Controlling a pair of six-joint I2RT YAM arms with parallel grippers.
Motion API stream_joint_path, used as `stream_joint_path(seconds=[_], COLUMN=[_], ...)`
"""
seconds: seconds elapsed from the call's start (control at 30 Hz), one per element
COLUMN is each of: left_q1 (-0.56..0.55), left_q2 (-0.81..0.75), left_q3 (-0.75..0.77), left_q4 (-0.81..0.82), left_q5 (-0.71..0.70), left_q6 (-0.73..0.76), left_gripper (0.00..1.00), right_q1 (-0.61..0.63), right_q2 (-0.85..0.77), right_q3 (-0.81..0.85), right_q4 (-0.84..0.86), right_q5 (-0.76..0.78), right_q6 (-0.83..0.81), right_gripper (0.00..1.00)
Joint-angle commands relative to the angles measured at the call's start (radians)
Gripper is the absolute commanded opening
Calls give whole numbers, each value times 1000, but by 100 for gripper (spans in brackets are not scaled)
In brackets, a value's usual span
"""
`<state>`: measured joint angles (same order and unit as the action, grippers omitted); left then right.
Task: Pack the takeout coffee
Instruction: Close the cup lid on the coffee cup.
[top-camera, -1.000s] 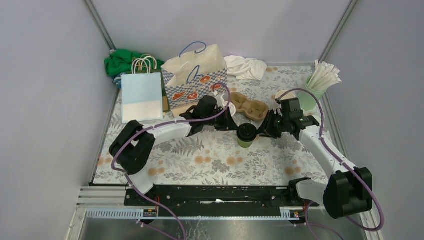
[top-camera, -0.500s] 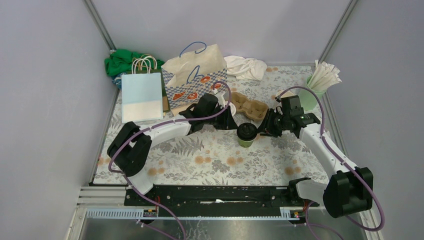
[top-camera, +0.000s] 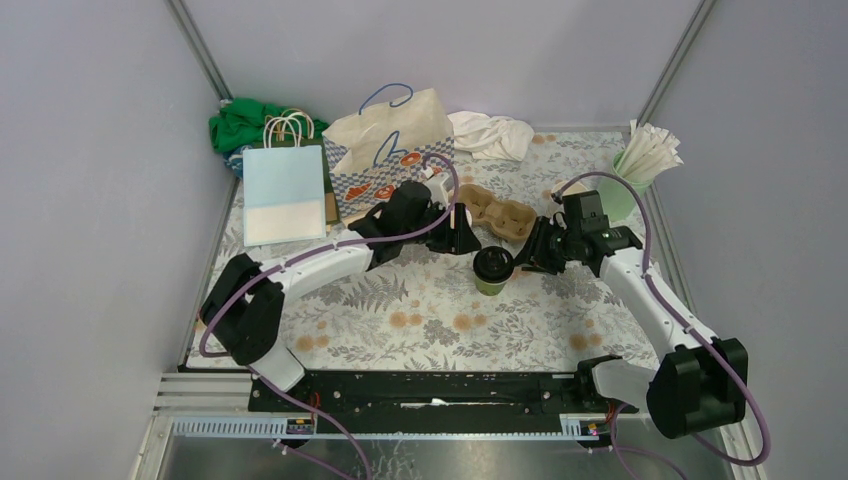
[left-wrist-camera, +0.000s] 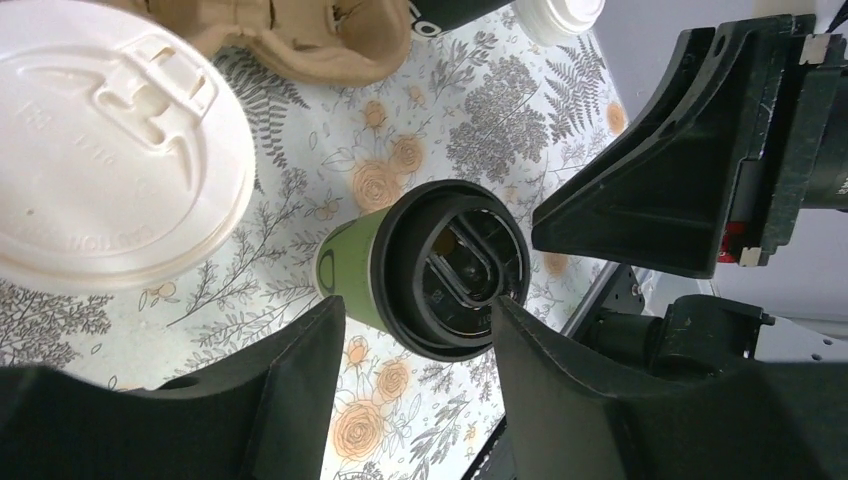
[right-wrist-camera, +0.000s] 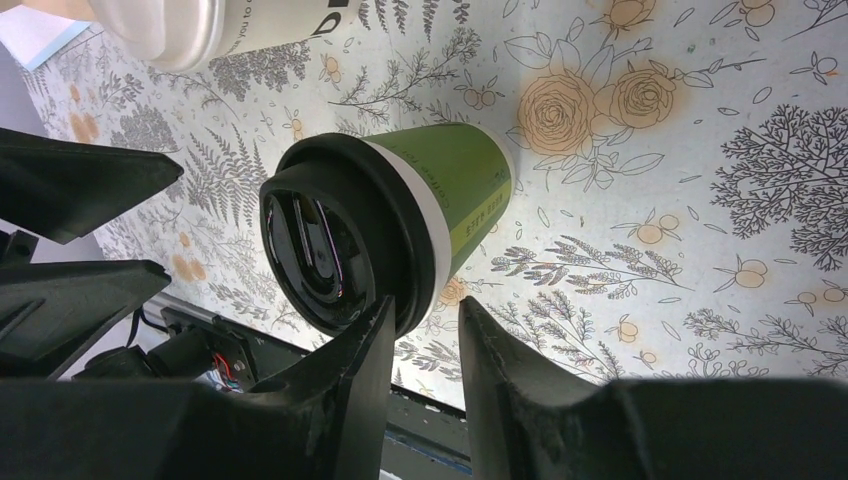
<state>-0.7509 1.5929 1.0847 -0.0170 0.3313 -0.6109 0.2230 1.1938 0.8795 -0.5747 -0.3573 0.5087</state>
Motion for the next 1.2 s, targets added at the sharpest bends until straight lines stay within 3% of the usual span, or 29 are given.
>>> stream_joint_path(seconds=[0.0,0.1,0.17,0.23,0.43,0.63,1.17], left_q1=[-23,-51,-67,-73,-75,-82,-84], left_q2=[-11,22,43,55,75,83,131], left_q3=[64,102,131,146,174,186,203], left_q4=[19,-4,-34,-49,-75,-100,-107], left_q5=[-3,-12,-36,-58,-87,-109,-66], left_q6=[44,78,106,123,155,172,186], left_gripper=[58,56,57,57,49,48,45], right_q1=[11,10,10,10,10,10,10], right_q2=[-40,-57,-64,-70,-43,-9,16], right_q3=[20,11,9,4,-24,-35,-88], right_q4=[1,21,27,38,86,107,153], right_q5=[-3,-21,-36,-40,-79,-84,-95], right_q6=[1,18,22,26,44,42,60], right_gripper=[35,35,53,61,53,57,49])
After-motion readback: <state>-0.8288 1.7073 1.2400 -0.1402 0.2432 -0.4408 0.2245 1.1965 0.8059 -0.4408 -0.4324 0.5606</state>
